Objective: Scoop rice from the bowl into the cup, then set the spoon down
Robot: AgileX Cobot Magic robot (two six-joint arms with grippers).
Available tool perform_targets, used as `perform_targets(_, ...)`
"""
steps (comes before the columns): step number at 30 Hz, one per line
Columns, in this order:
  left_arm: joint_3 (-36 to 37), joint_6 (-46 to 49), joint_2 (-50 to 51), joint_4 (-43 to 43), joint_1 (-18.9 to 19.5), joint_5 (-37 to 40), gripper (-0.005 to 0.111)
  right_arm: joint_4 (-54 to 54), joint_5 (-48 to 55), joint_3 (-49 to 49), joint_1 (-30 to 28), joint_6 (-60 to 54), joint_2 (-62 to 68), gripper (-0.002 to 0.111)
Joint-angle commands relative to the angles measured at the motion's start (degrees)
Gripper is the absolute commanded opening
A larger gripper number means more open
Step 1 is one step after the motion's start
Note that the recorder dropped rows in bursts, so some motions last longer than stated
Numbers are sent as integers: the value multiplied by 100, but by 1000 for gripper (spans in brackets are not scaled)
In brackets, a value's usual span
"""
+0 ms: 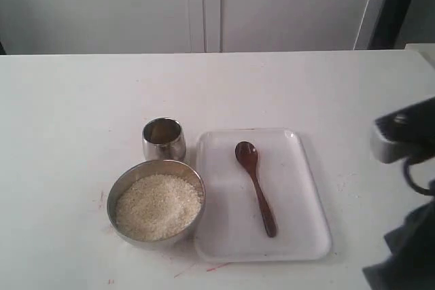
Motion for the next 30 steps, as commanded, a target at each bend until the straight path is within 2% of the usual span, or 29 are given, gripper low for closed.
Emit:
perform_targets(1,-35,-33,4,-59,-6,-16,14,-3,28,346,28,62,-1002,0)
perform_targets(6,-35,-33,4,-59,-6,-16,14,42,18,405,28,62,-1519,0)
perform_targets(15,-35,-33,4,-59,-6,-16,14,382,-156,405,28,62,-1629,0)
perform_targets(23,-35,-33,4,-59,-6,-16,14,-13,-1964,475,-5,62,-1752,0)
perform_targets(27,-35,-33,4,-59,-6,-16,14,177,-3118,923,-526,62,-2039,0)
perform_targets(30,-35,-33,4,-59,-6,-16,14,701,-3517,1314,-1129,62,-2258,0)
